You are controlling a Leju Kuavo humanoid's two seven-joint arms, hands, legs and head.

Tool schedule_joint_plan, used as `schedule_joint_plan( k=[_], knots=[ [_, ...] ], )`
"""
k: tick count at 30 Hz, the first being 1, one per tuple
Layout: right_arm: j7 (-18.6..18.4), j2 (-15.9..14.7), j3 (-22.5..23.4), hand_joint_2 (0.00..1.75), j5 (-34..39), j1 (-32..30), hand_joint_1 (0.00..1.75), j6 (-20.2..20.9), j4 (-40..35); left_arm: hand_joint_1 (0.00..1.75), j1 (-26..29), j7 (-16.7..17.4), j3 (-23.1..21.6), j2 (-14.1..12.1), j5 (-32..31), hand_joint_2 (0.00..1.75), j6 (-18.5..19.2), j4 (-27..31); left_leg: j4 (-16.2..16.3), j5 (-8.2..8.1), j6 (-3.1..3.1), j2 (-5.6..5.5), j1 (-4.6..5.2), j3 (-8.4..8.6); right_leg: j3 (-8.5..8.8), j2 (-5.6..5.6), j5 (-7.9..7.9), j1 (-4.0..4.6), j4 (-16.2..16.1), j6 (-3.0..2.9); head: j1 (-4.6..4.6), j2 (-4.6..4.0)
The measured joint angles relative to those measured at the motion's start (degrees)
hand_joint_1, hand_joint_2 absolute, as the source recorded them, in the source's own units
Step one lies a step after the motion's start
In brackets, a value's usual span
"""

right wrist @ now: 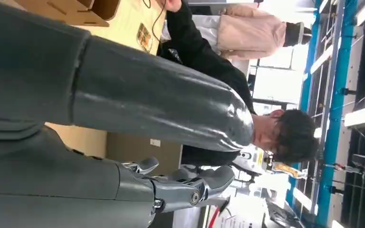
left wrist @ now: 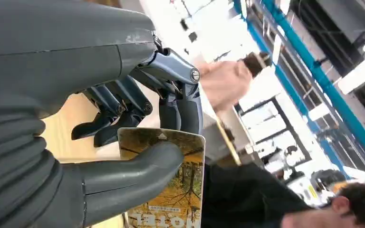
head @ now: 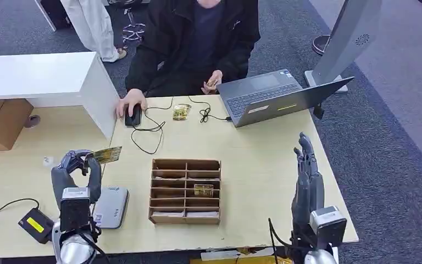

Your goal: Pass the card to the sensor for recognition and then transmit it.

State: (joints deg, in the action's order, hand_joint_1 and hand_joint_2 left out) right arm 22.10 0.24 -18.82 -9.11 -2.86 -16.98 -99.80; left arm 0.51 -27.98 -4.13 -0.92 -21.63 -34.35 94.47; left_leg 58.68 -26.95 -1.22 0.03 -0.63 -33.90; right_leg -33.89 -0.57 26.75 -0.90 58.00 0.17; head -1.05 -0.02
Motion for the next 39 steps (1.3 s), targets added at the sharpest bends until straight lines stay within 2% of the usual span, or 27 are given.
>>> schedule_joint_plan(
  k=[2,10,20,29,39],
  knots=[
    [0.0,0.0,0.2,0.00,0.1,-0.4,0.00,0.0,-0.3,1.75,1.5,-0.8,0.2,0.0,3.2,1.75,3.0,1.1,0.0,0.00,0.00,0.00,0.00,0.00,0.00,0.00,0.00,0.00,0.0,0.00,0.00,0.00],
    [0.1,0.0,1.3,0.00,0.0,-1.8,0.00,-0.4,-1.4,1.75,7.1,-2.6,2.9,0.7,12.3,1.75,10.4,4.3,0.0,0.00,0.00,0.00,0.00,0.00,0.00,0.00,0.00,0.00,0.0,0.00,0.00,0.00],
    [0.2,0.1,2.2,0.00,-0.3,-2.8,0.00,-1.0,-2.3,1.75,11.6,-2.2,8.4,4.8,18.6,1.75,17.5,5.0,0.0,-0.02,-0.01,0.00,0.00,0.00,0.01,0.01,0.02,0.00,0.0,0.01,0.02,0.00],
    [0.2,0.3,2.6,0.00,-0.4,-3.9,0.00,-1.7,-2.6,1.75,13.6,-0.6,14.3,8.2,23.2,1.75,24.0,4.6,0.0,-0.03,-0.01,0.00,0.00,0.00,0.01,0.01,0.02,0.00,0.0,0.00,0.00,0.00],
    [-0.1,0.3,2.7,0.00,-0.4,-4.3,0.00,-2.5,-3.3,1.75,14.2,2.8,21.2,12.0,25.3,1.75,27.7,3.5,0.0,-0.04,0.00,0.00,0.00,-0.01,0.01,0.02,0.03,0.00,0.0,0.00,0.00,0.00]
  ],
)
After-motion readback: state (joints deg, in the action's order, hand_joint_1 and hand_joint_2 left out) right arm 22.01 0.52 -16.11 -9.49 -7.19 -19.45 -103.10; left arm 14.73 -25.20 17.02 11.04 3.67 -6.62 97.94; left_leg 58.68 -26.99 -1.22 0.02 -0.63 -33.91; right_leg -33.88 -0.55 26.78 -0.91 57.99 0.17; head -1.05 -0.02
